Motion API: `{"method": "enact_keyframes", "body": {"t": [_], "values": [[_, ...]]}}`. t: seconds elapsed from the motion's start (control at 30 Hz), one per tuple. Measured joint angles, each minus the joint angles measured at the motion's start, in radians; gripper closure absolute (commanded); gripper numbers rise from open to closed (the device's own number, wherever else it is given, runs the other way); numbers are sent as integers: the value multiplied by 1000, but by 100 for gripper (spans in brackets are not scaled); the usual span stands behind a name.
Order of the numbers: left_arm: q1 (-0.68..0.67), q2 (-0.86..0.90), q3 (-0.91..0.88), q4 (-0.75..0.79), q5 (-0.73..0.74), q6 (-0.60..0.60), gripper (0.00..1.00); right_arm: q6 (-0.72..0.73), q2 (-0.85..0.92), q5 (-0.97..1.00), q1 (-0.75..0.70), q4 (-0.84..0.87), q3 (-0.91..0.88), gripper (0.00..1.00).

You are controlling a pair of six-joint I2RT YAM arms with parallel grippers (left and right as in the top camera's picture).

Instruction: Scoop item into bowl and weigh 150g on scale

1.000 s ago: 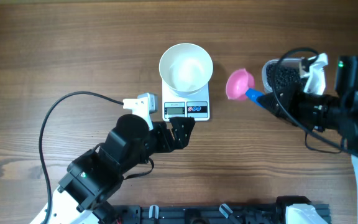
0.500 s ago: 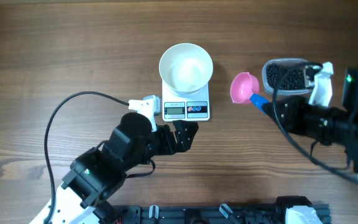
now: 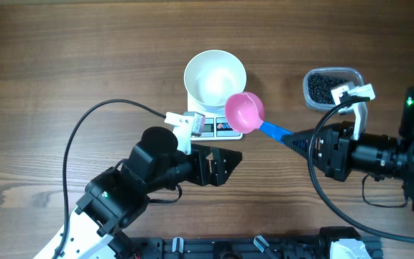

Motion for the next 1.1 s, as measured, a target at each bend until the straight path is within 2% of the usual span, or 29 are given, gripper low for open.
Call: {"method": "enact_keyframes", "body": {"t": [0.2,0.43,0.7,0.83,0.93,1.1], "values": [[0,3,0,198,161,3,0,164,15,4,0,93,1,96],[0,4,-1,433,237,-171,1,428,16,5,0,244,2,96],[0,4,-1,638,148,-403,20,781,16,50,0,316,4,96],[0,4,-1,649,74,-504,24,870,16,58,13,320,4,96],[0,4,-1,652,26,-584,34,913,15,69,52,332,4,96],[0,5,-1,686,-5,-748,42,981,14,145,147,370,4,96]]}}
